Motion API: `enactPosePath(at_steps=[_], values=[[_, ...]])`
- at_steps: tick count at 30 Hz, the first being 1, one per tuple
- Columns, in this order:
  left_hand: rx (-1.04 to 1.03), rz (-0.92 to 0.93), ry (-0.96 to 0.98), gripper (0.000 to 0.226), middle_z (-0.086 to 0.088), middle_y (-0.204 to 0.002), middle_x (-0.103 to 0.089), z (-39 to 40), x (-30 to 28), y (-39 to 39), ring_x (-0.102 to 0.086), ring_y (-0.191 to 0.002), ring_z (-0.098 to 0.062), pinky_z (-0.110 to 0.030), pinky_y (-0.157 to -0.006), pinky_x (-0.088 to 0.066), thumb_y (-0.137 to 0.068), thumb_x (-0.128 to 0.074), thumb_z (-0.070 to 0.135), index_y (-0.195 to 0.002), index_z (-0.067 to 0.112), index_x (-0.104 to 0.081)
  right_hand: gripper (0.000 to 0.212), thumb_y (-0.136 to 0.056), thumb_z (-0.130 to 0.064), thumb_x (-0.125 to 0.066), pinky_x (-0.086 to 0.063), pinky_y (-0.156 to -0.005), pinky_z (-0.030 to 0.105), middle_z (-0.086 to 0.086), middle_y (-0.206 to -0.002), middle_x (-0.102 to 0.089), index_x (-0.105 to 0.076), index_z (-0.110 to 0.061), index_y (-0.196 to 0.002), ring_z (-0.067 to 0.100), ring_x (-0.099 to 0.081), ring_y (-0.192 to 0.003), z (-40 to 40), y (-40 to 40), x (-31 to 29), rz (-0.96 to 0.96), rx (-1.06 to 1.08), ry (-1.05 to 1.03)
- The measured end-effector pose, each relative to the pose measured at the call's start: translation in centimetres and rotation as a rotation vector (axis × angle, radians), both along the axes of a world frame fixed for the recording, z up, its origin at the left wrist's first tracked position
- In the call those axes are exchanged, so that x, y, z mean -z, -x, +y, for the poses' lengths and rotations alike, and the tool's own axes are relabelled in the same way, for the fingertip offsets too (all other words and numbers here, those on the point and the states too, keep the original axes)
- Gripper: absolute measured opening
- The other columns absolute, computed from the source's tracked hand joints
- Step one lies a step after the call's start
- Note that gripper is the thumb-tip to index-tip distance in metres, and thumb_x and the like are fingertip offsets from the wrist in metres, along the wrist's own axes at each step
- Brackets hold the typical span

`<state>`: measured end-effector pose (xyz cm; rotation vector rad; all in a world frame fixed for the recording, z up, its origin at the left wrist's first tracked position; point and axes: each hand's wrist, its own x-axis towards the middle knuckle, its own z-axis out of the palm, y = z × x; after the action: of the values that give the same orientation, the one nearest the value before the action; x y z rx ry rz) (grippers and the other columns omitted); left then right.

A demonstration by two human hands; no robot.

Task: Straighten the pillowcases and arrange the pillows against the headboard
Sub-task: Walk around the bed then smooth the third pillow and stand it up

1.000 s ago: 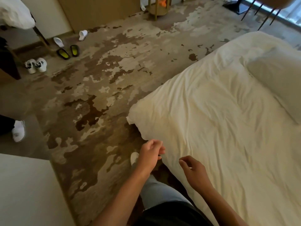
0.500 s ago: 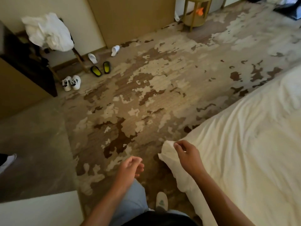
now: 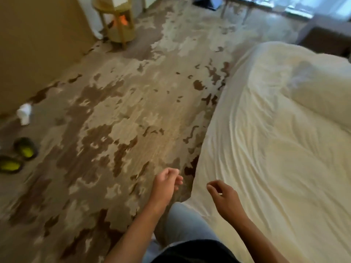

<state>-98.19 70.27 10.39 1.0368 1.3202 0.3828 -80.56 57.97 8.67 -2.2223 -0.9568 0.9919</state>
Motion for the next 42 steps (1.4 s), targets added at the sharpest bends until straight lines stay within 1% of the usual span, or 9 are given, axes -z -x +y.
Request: enactPosePath(at_steps=[8,10,13,18,22,26,32,36,42], values=[[0.325,-0.053,-0.036,0.021,-0.003,-0.088,-0.078,22.7,0.0,-12.2,-0.076,-0.087,-0.020,-0.039,-0.082,-0.061,-0.099,-0.058,0.032,-0.096,0.018,-0.074,0.013,-0.102,-0.036,-0.061,-0.051,-0.075,0.015,-0.019,-0.085,-0.071,-0.068,-0.042,-0.092,-0.006,-0.067,-0.082,16.6,-6.7,3.8,0.029,0.331,-0.003],[0.332,0.014,-0.013,0.022,-0.003,-0.089,-0.078,28.4,0.5,-14.1,-0.075,-0.090,-0.023,-0.041,-0.083,-0.060,-0.100,-0.057,0.033,-0.097,0.019,-0.074,0.014,-0.102,-0.034,-0.060,-0.054,-0.069,0.014,-0.015,-0.080,-0.072,-0.070,-0.038,-0.092,-0.007,-0.068,-0.078,22.6,-9.4,4.0,0.075,0.367,-0.034],[0.302,0.070,0.008,0.021,-0.004,-0.087,-0.078,36.7,0.9,-16.5,-0.075,-0.092,-0.027,-0.040,-0.081,-0.059,-0.101,-0.057,0.029,-0.096,0.018,-0.074,0.012,-0.103,-0.038,-0.058,-0.062,-0.072,0.030,-0.008,-0.085,-0.073,-0.069,-0.034,-0.100,0.003,-0.071,-0.077,32.6,-14.2,3.1,0.112,0.338,-0.079],[0.237,0.099,0.025,0.020,-0.011,-0.088,-0.078,49.8,1.6,-22.1,-0.075,-0.089,-0.028,-0.043,-0.082,-0.058,-0.101,-0.059,0.024,-0.097,0.012,-0.074,0.013,-0.102,-0.038,-0.059,-0.056,-0.065,0.016,-0.016,-0.089,-0.072,-0.071,-0.034,-0.102,-0.003,-0.068,-0.086,48.8,-24.1,1.1,0.091,0.297,-0.215],[0.275,0.080,0.032,0.021,-0.011,-0.089,-0.078,61.2,3.1,-29.4,-0.075,-0.092,-0.030,-0.046,-0.085,-0.059,-0.101,-0.058,0.022,-0.096,0.011,-0.075,0.014,-0.102,-0.041,-0.059,-0.056,-0.077,0.018,-0.017,-0.091,-0.072,-0.072,-0.035,-0.104,-0.003,-0.068,-0.089,59.6,-32.0,2.2,0.095,0.313,-0.182],[0.423,0.047,0.032,0.022,-0.009,-0.090,-0.077,73.0,3.4,-38.7,-0.074,-0.094,-0.031,-0.047,-0.086,-0.059,-0.102,-0.058,0.025,-0.094,0.016,-0.076,0.013,-0.101,-0.044,-0.059,-0.059,-0.077,0.023,-0.015,-0.092,-0.073,-0.070,-0.038,-0.103,-0.001,-0.070,-0.087,67.2,-38.4,3.4,0.110,0.398,-0.086],[0.714,0.030,0.018,0.021,-0.002,-0.090,-0.077,85.0,0.3,-55.6,-0.074,-0.091,-0.021,-0.040,-0.084,-0.061,-0.102,-0.056,0.031,-0.097,0.021,-0.074,0.013,-0.102,-0.039,-0.060,-0.052,-0.074,0.020,-0.020,-0.088,-0.071,-0.067,-0.043,-0.092,-0.004,-0.067,-0.083,74.1,-47.3,1.9,0.079,0.698,0.036],[0.872,-0.037,-0.018,0.022,-0.001,-0.090,-0.077,90.5,-1.0,-69.2,-0.074,-0.089,-0.016,-0.027,-0.076,-0.061,-0.103,-0.055,0.032,-0.099,0.021,-0.074,0.011,-0.101,-0.040,-0.060,-0.046,-0.068,0.016,-0.018,-0.091,-0.071,-0.070,-0.038,-0.097,-0.003,-0.065,-0.084,79.2,-55.3,1.7,0.066,0.889,0.028],[0.979,-0.073,-0.111,0.022,0.002,-0.092,-0.076,99.8,-0.9,-88.4,-0.074,-0.087,-0.012,-0.027,-0.075,-0.063,-0.103,-0.053,0.035,-0.100,0.025,-0.072,0.016,-0.101,-0.047,-0.057,-0.046,-0.063,0.010,-0.020,-0.085,-0.070,-0.069,-0.041,-0.094,-0.008,-0.066,-0.077,89.4,-71.9,5.0,0.155,0.939,-0.004]])
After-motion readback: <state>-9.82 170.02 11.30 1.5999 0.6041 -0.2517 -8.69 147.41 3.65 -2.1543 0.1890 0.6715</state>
